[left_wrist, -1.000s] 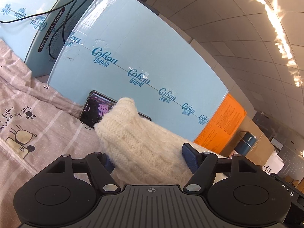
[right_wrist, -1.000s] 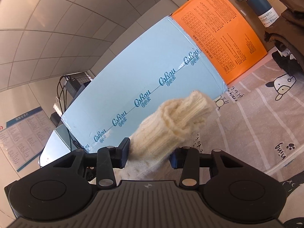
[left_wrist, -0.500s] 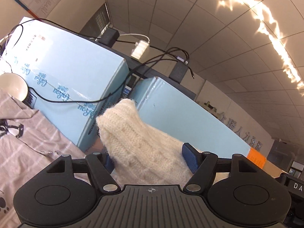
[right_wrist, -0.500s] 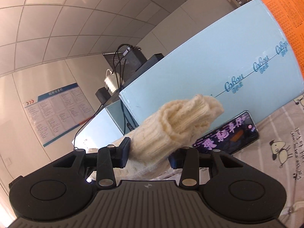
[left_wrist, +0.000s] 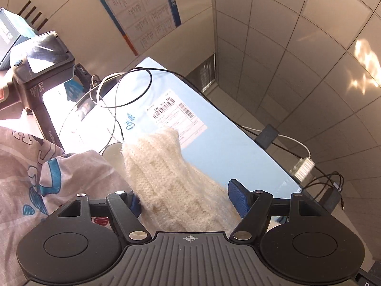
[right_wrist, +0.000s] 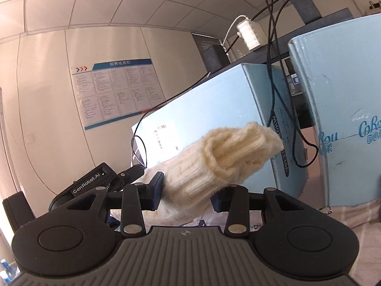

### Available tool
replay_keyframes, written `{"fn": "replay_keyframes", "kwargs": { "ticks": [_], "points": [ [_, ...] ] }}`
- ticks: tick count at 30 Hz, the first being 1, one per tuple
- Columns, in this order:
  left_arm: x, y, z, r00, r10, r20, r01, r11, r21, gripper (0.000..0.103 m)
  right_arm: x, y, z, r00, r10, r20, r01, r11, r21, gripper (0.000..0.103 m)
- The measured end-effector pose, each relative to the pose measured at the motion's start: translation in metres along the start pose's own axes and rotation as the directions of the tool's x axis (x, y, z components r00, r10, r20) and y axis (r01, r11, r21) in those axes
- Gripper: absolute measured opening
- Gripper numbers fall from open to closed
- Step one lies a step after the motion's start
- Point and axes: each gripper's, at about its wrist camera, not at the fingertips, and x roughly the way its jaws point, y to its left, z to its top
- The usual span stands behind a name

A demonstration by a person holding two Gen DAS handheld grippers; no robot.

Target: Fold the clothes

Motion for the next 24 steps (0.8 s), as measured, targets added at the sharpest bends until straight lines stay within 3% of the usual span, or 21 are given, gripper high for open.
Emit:
{"fn": "replay_keyframes", "kwargs": {
  "ticks": [4, 8, 13, 17, 19, 22, 24],
  "points": [
    [0.012, 0.026, 0.002, 0.995, 0.098, -0.025, -0.099, 0.993, -0.07, 0.072, 0.034, 0.005, -0.025, 0.995, -0.013, -0.096, 0.009, 0.999, -0.044, 0.037],
    [0.022, 0.041, -0.001, 0.979, 0.182, -0.091, -0.19, 0.977, -0.099, 0.072, 0.052, -0.013, -0.048, 0.973, -0.039, -0.229, 0.051, 0.998, 0.047, 0.037],
    [0.031, 0.037, -0.012, 0.948, 0.279, -0.156, -0.278, 0.96, 0.024, 0.074, 0.06, -0.03, -0.058, 0.937, -0.043, -0.346, 0.106, 0.981, 0.163, 0.038],
    [0.032, 0.034, -0.016, 0.915, 0.365, -0.173, -0.353, 0.93, 0.098, 0.09, 0.064, -0.028, -0.06, 0.919, -0.076, -0.387, 0.147, 0.977, 0.157, 0.041],
    [0.028, 0.032, -0.015, 0.902, 0.394, -0.176, -0.382, 0.919, 0.1, 0.092, 0.065, -0.028, -0.06, 0.91, -0.099, -0.403, 0.172, 0.974, 0.149, 0.049],
    [0.018, 0.015, -0.016, 0.87, 0.476, -0.132, -0.455, 0.876, 0.161, 0.098, 0.066, -0.028, -0.06, 0.9, -0.123, -0.418, 0.196, 0.971, 0.137, 0.054],
    [0.01, 0.001, -0.02, 0.868, 0.492, -0.074, -0.464, 0.854, 0.236, 0.1, 0.067, -0.028, -0.06, 0.896, -0.139, -0.423, 0.213, 0.968, 0.134, 0.059]
  ]
}}
